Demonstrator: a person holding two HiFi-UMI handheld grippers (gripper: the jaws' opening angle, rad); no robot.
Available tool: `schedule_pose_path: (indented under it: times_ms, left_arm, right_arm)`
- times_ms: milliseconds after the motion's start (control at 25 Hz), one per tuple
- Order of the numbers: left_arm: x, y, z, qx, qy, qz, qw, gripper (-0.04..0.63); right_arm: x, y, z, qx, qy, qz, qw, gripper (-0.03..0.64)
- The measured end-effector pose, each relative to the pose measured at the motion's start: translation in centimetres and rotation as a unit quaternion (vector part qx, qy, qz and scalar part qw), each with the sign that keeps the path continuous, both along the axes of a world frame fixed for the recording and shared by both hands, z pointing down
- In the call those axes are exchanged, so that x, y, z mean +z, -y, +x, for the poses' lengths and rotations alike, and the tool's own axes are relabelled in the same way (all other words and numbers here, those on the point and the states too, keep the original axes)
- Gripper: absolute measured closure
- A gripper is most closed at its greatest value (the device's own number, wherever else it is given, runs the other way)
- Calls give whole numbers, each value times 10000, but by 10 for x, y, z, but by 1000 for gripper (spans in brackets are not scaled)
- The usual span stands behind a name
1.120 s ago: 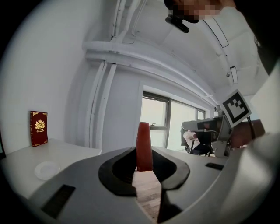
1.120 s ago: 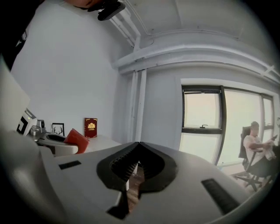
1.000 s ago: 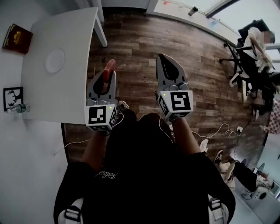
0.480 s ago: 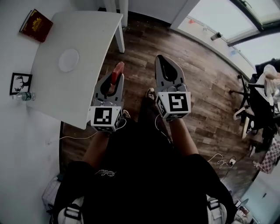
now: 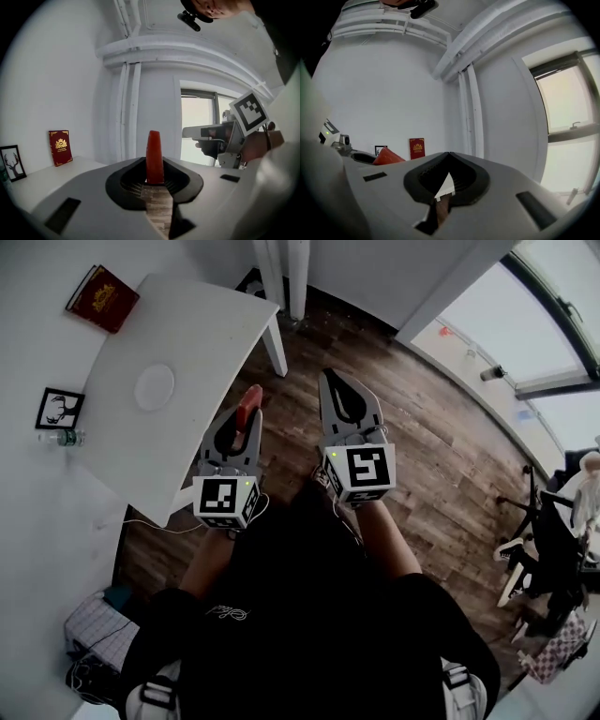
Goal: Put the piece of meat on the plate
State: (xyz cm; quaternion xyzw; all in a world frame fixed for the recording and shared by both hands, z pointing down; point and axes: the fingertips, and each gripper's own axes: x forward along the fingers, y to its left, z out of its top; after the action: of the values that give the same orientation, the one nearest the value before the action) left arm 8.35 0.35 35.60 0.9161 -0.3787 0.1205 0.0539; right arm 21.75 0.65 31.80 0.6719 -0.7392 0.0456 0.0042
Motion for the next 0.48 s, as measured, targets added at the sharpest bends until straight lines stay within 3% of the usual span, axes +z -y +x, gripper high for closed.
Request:
schedule_pose_path:
  times_ms: [200, 480]
  left_arm:
    - [11, 6, 4, -346, 286, -83, 9990, 508]
    - [23, 27, -27, -885, 548, -289, 9941, 508]
  right_arm:
    - [21, 23, 6, -349, 273, -113, 9990, 595]
    - [30, 46, -17, -773, 368, -237, 9960, 595]
